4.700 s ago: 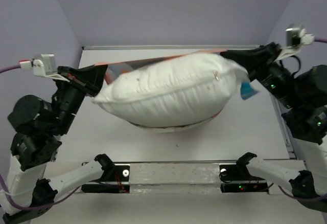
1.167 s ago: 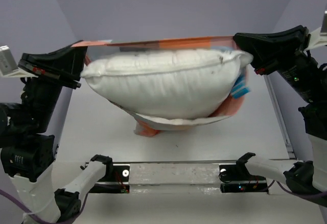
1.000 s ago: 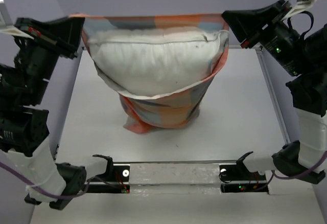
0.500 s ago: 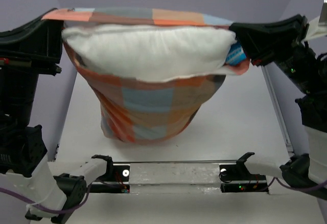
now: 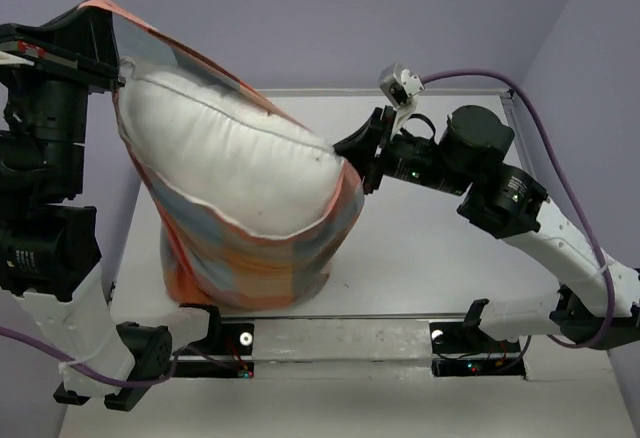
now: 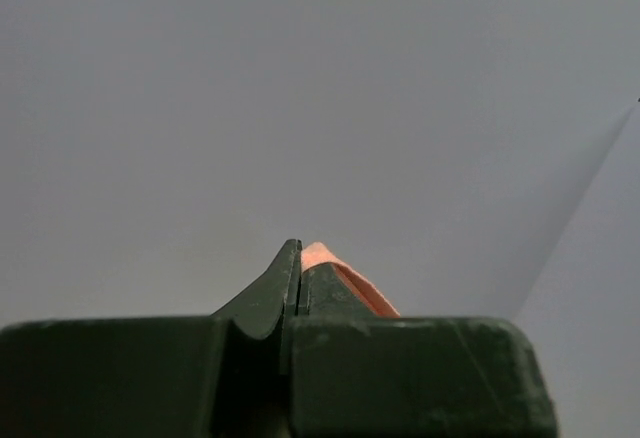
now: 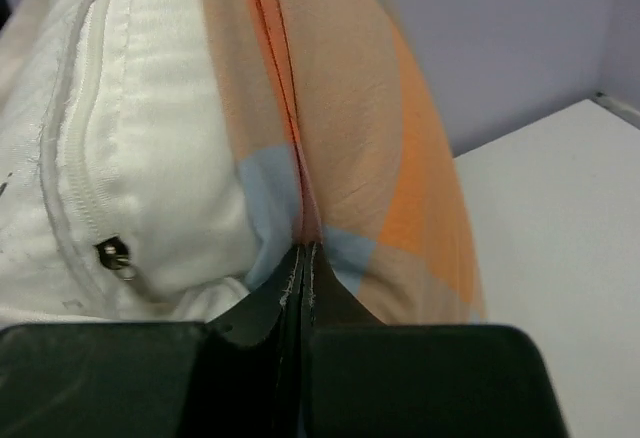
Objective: Put the pillow into the pillowcase
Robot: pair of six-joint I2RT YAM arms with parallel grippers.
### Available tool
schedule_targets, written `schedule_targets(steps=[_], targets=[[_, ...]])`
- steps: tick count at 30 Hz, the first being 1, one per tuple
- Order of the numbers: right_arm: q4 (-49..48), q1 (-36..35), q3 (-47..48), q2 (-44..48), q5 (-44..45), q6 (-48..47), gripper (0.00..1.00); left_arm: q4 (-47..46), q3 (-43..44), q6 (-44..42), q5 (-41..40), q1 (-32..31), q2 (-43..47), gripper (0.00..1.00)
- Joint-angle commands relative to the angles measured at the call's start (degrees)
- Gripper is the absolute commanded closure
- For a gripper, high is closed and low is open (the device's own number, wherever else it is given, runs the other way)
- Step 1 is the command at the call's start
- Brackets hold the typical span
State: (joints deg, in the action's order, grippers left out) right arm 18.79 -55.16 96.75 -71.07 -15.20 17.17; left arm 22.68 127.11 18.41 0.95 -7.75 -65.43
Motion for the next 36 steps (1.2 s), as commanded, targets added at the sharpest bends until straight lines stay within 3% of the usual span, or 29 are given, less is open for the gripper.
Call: schedule_targets(steps=[1, 4, 6, 7, 8, 9, 10, 13, 15, 16, 18, 19, 25, 27, 28, 31, 36], targets=[[1.17, -5.75, 2.4, 1.98, -2.04, -0.83, 1.0, -10.93, 15.68, -2.85, -1.85, 0.54, -9.31, 1.0], [-0.68, -5.75, -6.99, 2.86, 3.95, 2.33, 1.0, -3.03, 26.41, -2.86, 7.47, 0.54, -21.73, 1.0], [-0.94, -5.75, -13.76, 3.39, 3.52, 4.7, 1.0, 0.68, 27.31, -5.22, 8.28, -3.03, -27.27, 1.0], [-2.42, -5.75, -17.87, 4.26, 3.51, 6.11, 1.0, 4.7, 29.4, -9.06, 4.71, -8.11, -32.69, 1.0], [-2.87, -5.75, -19.48, 4.79, 3.86, 6.12, 1.0, 6.83, 31.51, -11.01, 1.98, -8.16, -35.79, 1.0], [-3.14, -5.75, -20.8, 5.32, 5.69, 6.73, 1.0, 8.51, 34.49, -12.68, -3.71, -13.9, -42.87, 1.0], [-3.05, -5.75, -21.86, 6.54, 6.75, 6.91, 1.0, 11.31, 43.05, -14.09, -5.15, -16.48, -46.86, 1.0], [-1.74, -5.75, -25.72, 8.48, 12.63, 6.83, 1.0, 8.45, 44.44, -17.0, -8.24, -24.58, -55.22, 1.0], [0.1, -5.75, -29.92, 11.12, 21.9, 7.09, 1.0, 6.25, 44.36, -18.84, -9.56, -29.49, -59.96, 0.84], [0.63, -5.75, -31.61, 13.21, 24.67, 7.52, 1.0, 5.8, 44.45, -20.07, -9.13, -30.82, -61.47, 0.55], [2.73, -5.75, -35.99, 15.25, 31.77, 9.1, 1.0, 5.71, 44.45, -20.87, -9.3, -33.63, -65.33, 0.24], [3.18, -5.75, -37.41, 16.3, 33.47, 9.46, 1.0, 5.89, 44.45, -20.88, -8.95, -34.26, -66.22, 0.01], [8.54, -5.75, -47.52, 23.25, 41.83, 14.46, 0.96, 13.08, 44.45, -18.86, -8.16, -36.8, -65.71, 0.01], [10.04, -5.75, -49.54, 24.39, 42.54, 15.78, 0.83, 16.42, 44.45, -18.85, -8.33, -38.12, -64.22, 0.01], [11.0, -5.75, -50.94, 25.35, 42.45, 16.14, 0.59, 20.26, 44.45, -18.85, -8.94, -39.0, -62.82, 0.01], [12.68, -5.75, -51.22, 26.85, 41.75, 16.93, 0.34, 27.65, 43.06, -19.91, -15.69, -44.97, -61.31, 0.01], [15.66, -5.75, -49.56, 30.1, 39.64, 16.05, 0.25, 29.27, 37.25, -20.7, -29.76, -54.64, -58.33, 0.06]])
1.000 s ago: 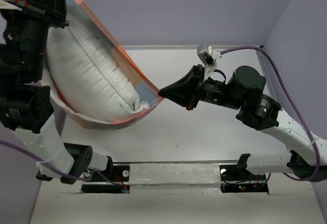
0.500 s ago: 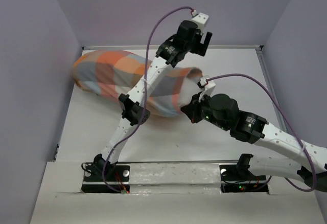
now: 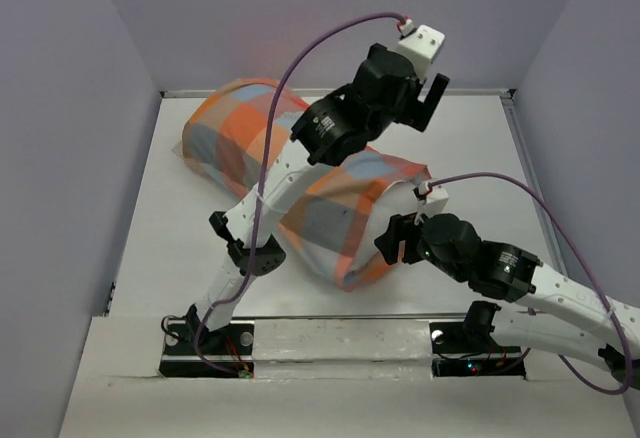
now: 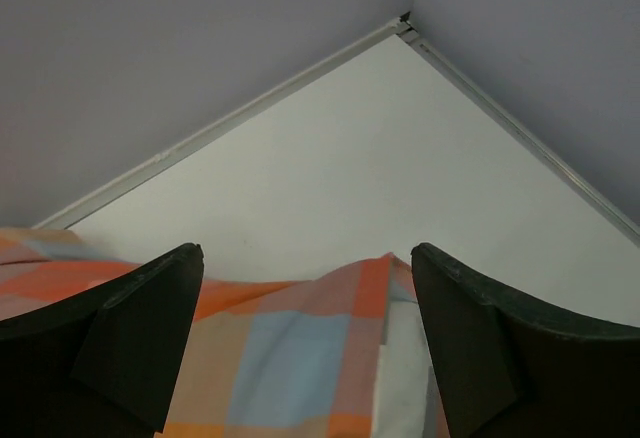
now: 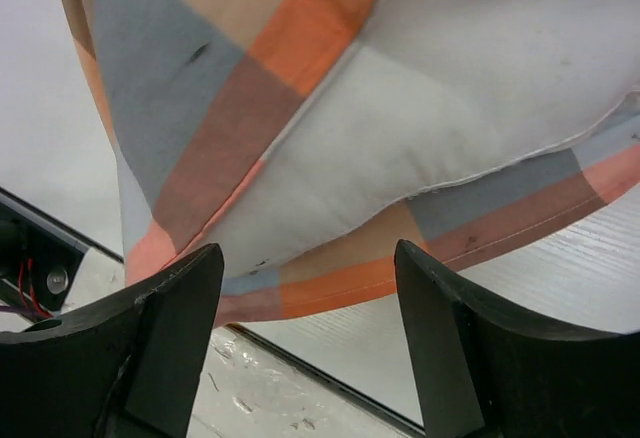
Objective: Put the pillow into the pillowcase
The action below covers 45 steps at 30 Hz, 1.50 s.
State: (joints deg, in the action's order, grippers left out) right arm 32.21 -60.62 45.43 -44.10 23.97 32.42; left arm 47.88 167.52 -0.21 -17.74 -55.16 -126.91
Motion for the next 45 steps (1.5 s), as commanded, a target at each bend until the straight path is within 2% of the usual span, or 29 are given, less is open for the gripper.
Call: schedule_targets(steps=[1, 3, 4, 5, 7, 9, 10, 11, 13, 14, 15, 16, 17, 19, 20, 22, 24, 28, 31, 32, 35, 38, 42, 43, 44, 45], targets=[[4.42, -0.29, 2.03, 3.92, 1.34, 1.76, 0.24, 3.72, -3.69, -2.34, -14.31, -8.12, 5.51, 0.09], [5.41, -0.29, 1.07, 6.82, 4.23, 2.9, 0.31, 3.19, -3.78, -2.08, -15.92, -8.13, 9.21, 0.14], [5.93, -0.29, 0.11, 7.53, 7.12, 3.52, 0.39, 2.66, -3.61, -2.16, -16.36, -8.21, 13.75, 0.18], [5.94, -0.29, -0.25, 7.97, 8.28, 4.04, 0.64, 1.7, -3.61, -2.25, -15.93, -8.47, 16.15, 0.27], [3.59, -0.29, -2.0, 7.45, 10.56, 5.28, 1.0, 0.47, -7.01, -3.82, -16.88, -10.57, 22.37, 0.39], [1.38, -0.29, -2.71, 5.35, 10.4, 5.1, 1.0, 0.11, -11.4, -4.8, -20.04, -13.65, 26.17, 0.49], [-0.98, -0.29, -3.15, 2.9, 9.79, 5.02, 1.0, 0.72, -16.82, -4.63, -23.62, -15.32, 29.23, 0.67], [-2.48, -0.29, -3.42, 1.74, 9.44, 4.76, 1.0, 1.25, -20.18, -3.5, -25.66, -18.29, 30.66, 0.73], [-6.44, 1.11, -3.86, -0.45, 8.3, 3.7, 1.0, 1.69, -29.13, -0.42, -28.14, -19.98, 35.21, 0.77], [-8.19, 3.64, -4.21, -0.81, 6.98, 3.0, 1.0, 0.21, -42.23, 4.12, -27.97, -20.51, 37.42, 0.76], [-11.52, 5.49, -4.99, -1.16, 2.1, 1.6, 1.0, -2.41, -50.54, 5.64, -25.27, -20.95, 39.88, 0.75], [-12.94, 7.95, -5.43, -1.52, -0.91, 1.15, 1.0, -10.09, -66.2, 6.96, -23.33, -21.04, 45.3, 0.64], [-14.61, 13.19, -5.96, -1.34, -4.33, 1.06, 1.0, -14.96, -73.23, 8.54, -22.35, -21.05, 48.31, 0.55], [-18.21, 18.15, -7.72, 0.05, -14.23, 0.54, 1.0, -25.06, -85.82, 12.59, -18.93, -21.05, 56.02, 0.35], [-19.19, 19.74, -8.42, 1.28, -16.21, 0.45, 1.0, -31.12, -93.01, 14.17, -18.57, -20.96, 58.07, 0.25], [-19.99, 22.38, -9.22, 4.63, -19.65, 0.01, 1.0, -37.05, -97.45, 16.38, -17.95, -20.78, 61.6, 0.2], [-19.99, 24.05, -9.66, 5.42, -21.85, -0.08, 0.98, -40.04, -101.16, 16.38, -16.72, -20.78, 62.05, 0.19], [-22.0, 26.86, -13.25, 4.11, -28.61, 1.41, 0.93, -44.27, -102.04, 14.54, -13.64, -20.69, 56.26, 0.18], [-24.38, 27.66, -14.93, 5.86, -31.09, 3.34, 0.85, -43.49, -102.13, 13.83, -16.09, -20.61, 51.6, 0.17], [-24.82, 27.66, -15.8, 6.65, -31.0, 3.96, 0.79, -43.48, -102.39, 13.92, -16.54, -20.26, 50.89, 0.17], [-25.0, 27.66, -16.77, 8.76, -30.73, 4.66, 0.7, -46.64, -105.2, 14.27, -13.74, -18.85, 49.83, 0.17], [-25.61, 27.66, -19.14, 9.55, -30.65, 6.68, 0.67, -47.44, -106.7, 13.75, -12.58, -17.09, 48.17, 0.18], [-27.98, 27.66, -21.52, 11.14, -31.96, 8.26, 0.67, -47.44, -106.35, 12.25, -17.05, -16.83, 45.27, 0.24], [-28.16, 27.66, -21.7, 11.22, -32.57, 8.36, 0.67, -47.44, -106.35, 11.99, -18.37, -16.83, 44.83, 0.27], [-28.34, 27.66, -21.96, 11.23, -32.75, 8.62, 0.67, -47.44, -106.09, 11.81, -19.43, -16.83, 44.3, 0.36], [-28.69, 27.66, -22.14, 11.31, -33.19, 8.97, 0.66, -47.35, -105.91, 11.29, -21.09, -16.83, 43.51, 0.38]])
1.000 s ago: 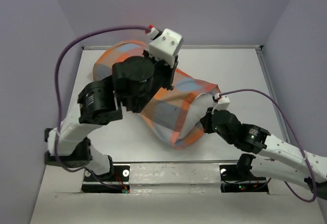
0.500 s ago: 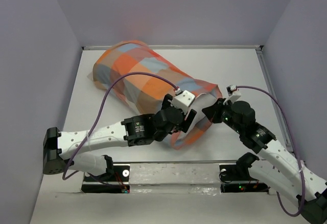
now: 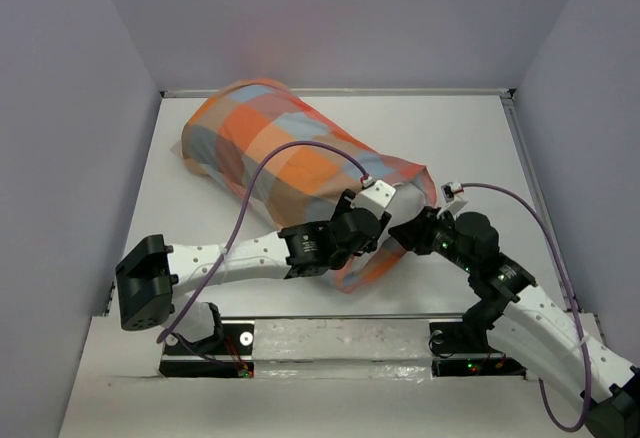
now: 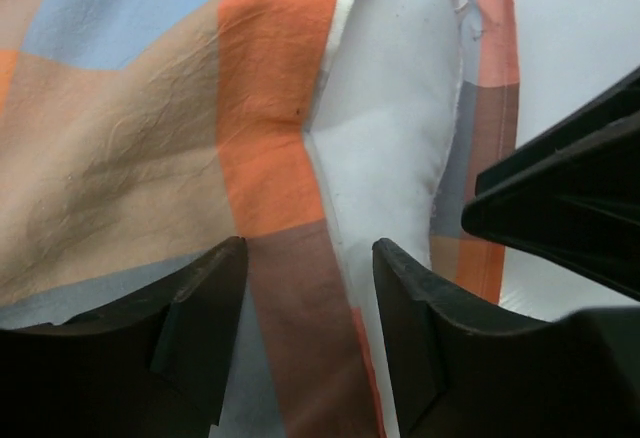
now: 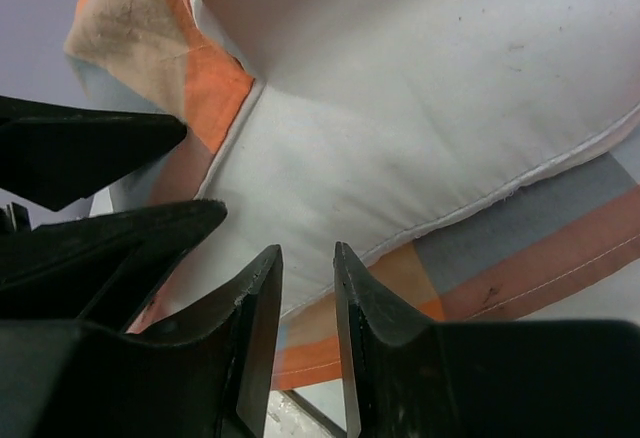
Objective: Put the pillow into the pillowcase
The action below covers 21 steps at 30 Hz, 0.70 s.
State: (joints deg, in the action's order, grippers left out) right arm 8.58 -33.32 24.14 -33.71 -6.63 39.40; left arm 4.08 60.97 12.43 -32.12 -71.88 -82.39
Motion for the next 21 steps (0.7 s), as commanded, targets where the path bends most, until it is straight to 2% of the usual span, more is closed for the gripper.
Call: schedule_targets(steps=[1, 2, 3, 4, 5, 8, 12, 15, 19, 21], targets=[[-5.15, 0.36, -1.11, 1.02, -2.68, 2.17, 0.65, -3.55, 0.64, -1.61, -6.99, -0.11, -1.28, 0.39], [-5.24, 0.36, -1.81, 1.19, -2.86, 2.52, 0.62, -3.64, 0.64, -1.96, -7.25, -0.11, -1.46, 0.45], [-5.24, 0.36, -2.25, 1.63, -2.86, 3.31, 0.52, -3.64, 0.55, -2.14, -7.69, -0.11, -1.89, 0.51], [-5.24, 0.36, -2.78, 1.9, -2.77, 3.67, 0.46, -3.64, 0.55, -2.23, -7.96, -0.11, -1.98, 0.56], [-5.59, 0.36, -3.74, 2.16, -2.6, 4.89, 0.35, -3.64, 0.21, -1.88, -8.39, -0.19, -1.81, 0.69], [-7.6, 0.36, -5.68, 1.9, -3.55, 6.74, 0.22, -6.53, -1.11, -1.09, -8.05, -0.54, 0.38, 0.88], [-16.28, 0.36, -6.65, -5.12, -8.83, 8.68, 0.19, -8.38, -2.43, 0.84, -5.25, -1.33, 3.63, 1.0], [-21.48, 0.36, -7.26, -10.22, -12.08, 9.47, 0.18, -9.17, -3.57, 2.59, -3.49, -1.77, 5.39, 1.0], [-32.03, 0.36, -6.22, -17.59, -15.16, 11.93, 0.18, -11.19, -5.77, 4.62, 3.37, -2.65, 8.91, 1.0], [-35.02, 0.36, -5.34, -22.68, -16.22, 12.54, 0.28, -11.2, -6.48, 5.15, 4.51, -3.79, 10.05, 1.0]])
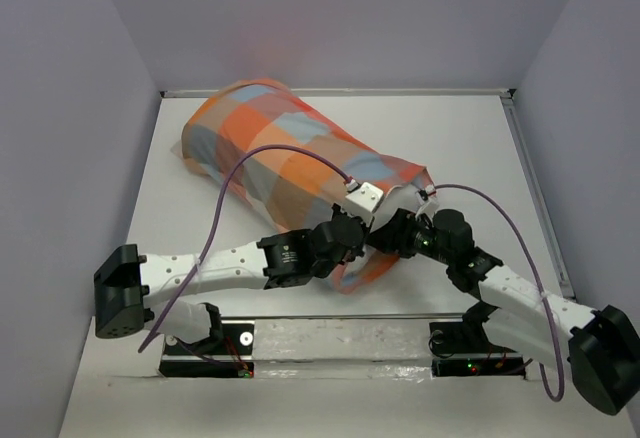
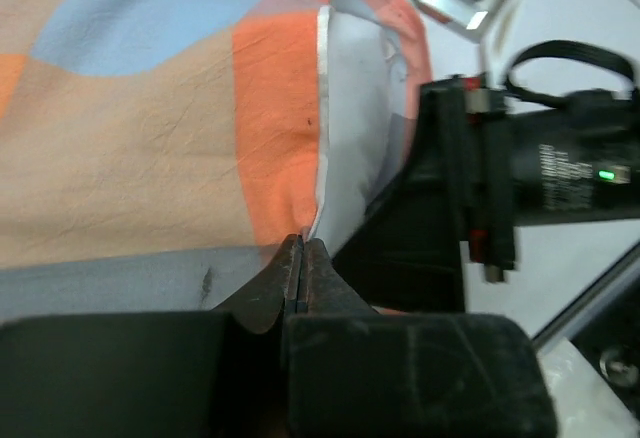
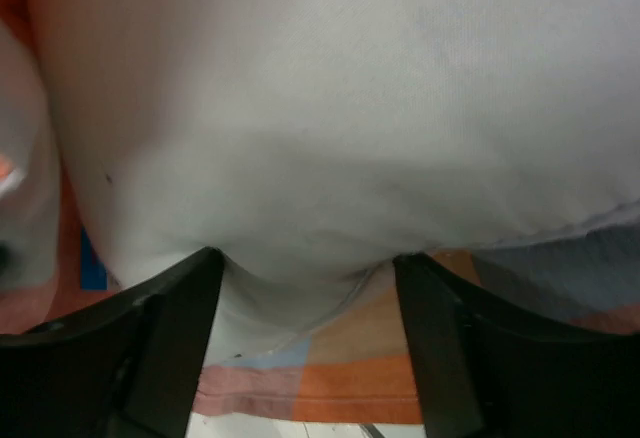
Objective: Put the pillow into the pillowcase
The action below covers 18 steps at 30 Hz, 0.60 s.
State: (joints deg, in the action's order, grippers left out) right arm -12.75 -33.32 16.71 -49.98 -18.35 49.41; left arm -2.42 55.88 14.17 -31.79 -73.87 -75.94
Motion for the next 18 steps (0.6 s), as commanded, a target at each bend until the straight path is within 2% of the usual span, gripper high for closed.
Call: schedule_targets(steps=[1, 2, 3, 5, 6, 9, 12, 13, 16, 18], targets=[[-18.14, 0.36, 2.36, -7.67, -4.5, 3.58, 0.39, -4.79, -1.65, 3.66, 5.85, -2.16, 4.3, 1.0], [-20.36, 0.36, 2.71, -8.64, -3.63, 4.29, 0.53, -4.88, -2.0, 4.45, 6.73, -2.77, 5.7, 1.0], [-22.82, 0.36, 3.24, -9.69, -2.58, 4.29, 0.81, -4.88, -2.87, 4.98, 8.66, -3.04, 7.37, 1.0], [-23.19, 0.36, 6.31, -10.31, 2.25, 2.89, 0.96, -5.23, -4.46, 6.83, 10.43, -3.91, 9.05, 1.0], [-23.72, 0.36, 7.45, -10.75, 4.27, 2.02, 1.0, -5.49, -4.98, 7.53, 12.52, -4.09, 9.93, 1.0], [-29.15, 0.36, 10.61, -13.74, 7.71, 1.22, 1.0, -9.7, -5.26, 8.68, 18.32, -4.27, 13.01, 1.0], [-37.76, 0.36, 11.85, -16.2, 8.76, 2.01, 1.0, -11.03, 0.36, 6.84, 23.95, -4.27, 13.28, 1.0], [-40.48, -0.51, 12.12, -16.55, 11.64, 0.62, 1.0, -13.38, 1.68, 6.31, 28.15, -4.1, 13.36, 1.0], [-37.11, -6.2, 15.0, -19.27, 18.25, -6.14, 1.0, -14.03, 9.23, 4.91, 34.66, -3.57, 11.62, 1.0], [-36.12, -6.23, 15.72, -25.59, 18.79, -5.29, 1.0, -14.37, 13.9, 4.46, 37.23, -3.57, 10.47, 1.0]])
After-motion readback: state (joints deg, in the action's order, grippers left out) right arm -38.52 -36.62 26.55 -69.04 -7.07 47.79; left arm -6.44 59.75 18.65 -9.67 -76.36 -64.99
